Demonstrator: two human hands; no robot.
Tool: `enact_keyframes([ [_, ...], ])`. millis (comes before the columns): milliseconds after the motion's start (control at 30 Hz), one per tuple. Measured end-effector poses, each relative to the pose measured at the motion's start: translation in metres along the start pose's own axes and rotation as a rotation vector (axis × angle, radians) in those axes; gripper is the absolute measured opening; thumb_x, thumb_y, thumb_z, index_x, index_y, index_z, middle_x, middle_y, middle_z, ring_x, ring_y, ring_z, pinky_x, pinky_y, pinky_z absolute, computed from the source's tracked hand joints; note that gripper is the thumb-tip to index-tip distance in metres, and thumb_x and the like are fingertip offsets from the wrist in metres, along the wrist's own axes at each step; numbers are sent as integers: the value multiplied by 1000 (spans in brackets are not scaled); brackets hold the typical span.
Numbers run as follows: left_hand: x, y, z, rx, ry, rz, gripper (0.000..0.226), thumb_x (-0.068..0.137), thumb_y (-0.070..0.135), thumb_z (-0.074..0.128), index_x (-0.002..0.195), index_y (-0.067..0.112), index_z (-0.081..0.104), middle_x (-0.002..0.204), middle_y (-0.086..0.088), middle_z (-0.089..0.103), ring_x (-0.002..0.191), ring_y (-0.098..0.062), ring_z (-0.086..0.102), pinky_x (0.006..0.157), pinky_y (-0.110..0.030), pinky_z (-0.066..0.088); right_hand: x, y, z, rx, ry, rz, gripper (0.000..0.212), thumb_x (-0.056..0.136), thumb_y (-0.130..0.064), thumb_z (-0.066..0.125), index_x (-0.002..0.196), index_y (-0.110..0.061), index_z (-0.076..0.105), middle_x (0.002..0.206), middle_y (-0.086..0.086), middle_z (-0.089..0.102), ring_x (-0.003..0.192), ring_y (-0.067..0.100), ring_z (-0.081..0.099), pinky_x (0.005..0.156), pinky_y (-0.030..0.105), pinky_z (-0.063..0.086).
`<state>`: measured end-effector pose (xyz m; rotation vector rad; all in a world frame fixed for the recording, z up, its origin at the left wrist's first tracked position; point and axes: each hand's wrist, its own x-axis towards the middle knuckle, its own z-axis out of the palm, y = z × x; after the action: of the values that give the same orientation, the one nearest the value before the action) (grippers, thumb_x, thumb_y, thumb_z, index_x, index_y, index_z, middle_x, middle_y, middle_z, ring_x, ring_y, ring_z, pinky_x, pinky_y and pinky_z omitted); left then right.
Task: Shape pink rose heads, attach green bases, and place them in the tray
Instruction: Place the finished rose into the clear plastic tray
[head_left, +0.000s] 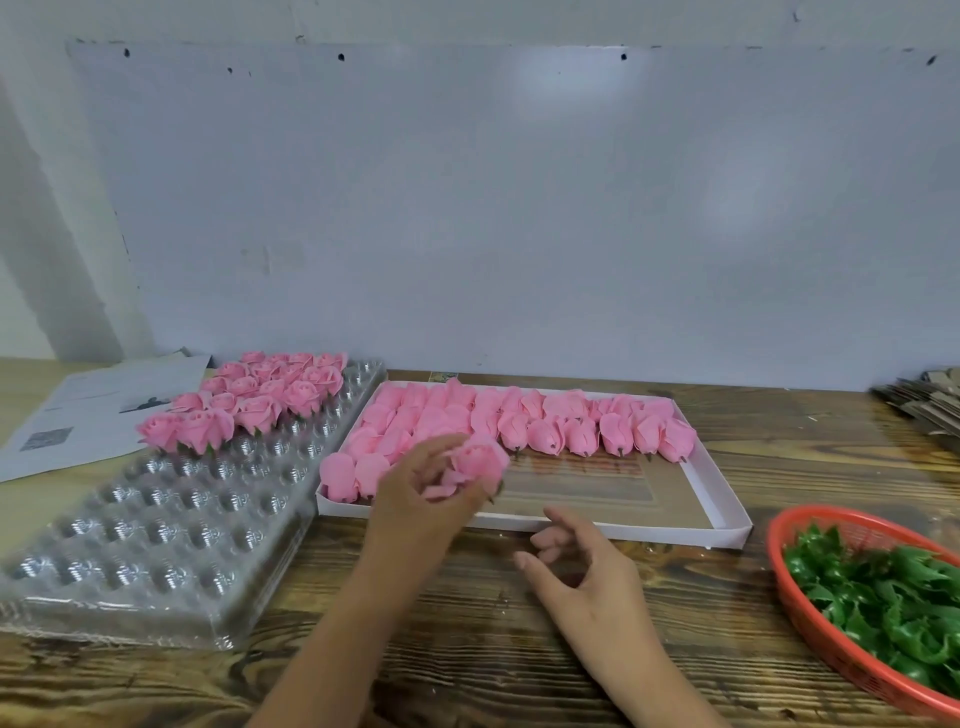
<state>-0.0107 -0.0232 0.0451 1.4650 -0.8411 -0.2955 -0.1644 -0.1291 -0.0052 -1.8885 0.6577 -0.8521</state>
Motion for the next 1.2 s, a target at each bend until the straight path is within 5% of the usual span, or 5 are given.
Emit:
enact_keyframes([
  [300,82,1,-121,220,334,-15,47,81,23,82,121,36,61,99,14,65,81,-4,63,50,-14,52,-1,3,-1,-22,-20,-39,39,91,-25,71,113,-50,52,96,-20,67,95,4,63,78,5,44],
  [467,118,-36,-167,388,354,-125,50,85,23,81,131,23,61,123,-15,64,71,-26,62,53,-28,51,1,4,1,-28,-16,-43,36,92,-23,69,111,-50,54,94,-20,68,91,4,64,75,6,45],
  [667,130,-57,-171,523,327,-123,48,87,17,79,131,14,61,119,-15,60,77,-12,55,58,-26,44,1,4,-1,-40,-21,-32,35,94,-20,66,110,-49,55,95,-22,67,91,2,64,74,5,44],
  [933,128,-63,-169,635,397,-143,45,86,23,80,124,7,64,104,-10,62,92,-29,58,81,-40,50,2,3,0,-54,-8,-30,31,98,-24,61,110,-51,55,100,-24,65,83,5,63,71,7,45],
  [1200,130,-66,-170,706,340,-194,49,87,19,79,130,6,62,109,-13,64,91,-28,59,80,-42,52,3,4,1,-61,-4,-41,33,98,-20,59,109,-51,56,99,-24,66,89,3,64,76,9,46],
])
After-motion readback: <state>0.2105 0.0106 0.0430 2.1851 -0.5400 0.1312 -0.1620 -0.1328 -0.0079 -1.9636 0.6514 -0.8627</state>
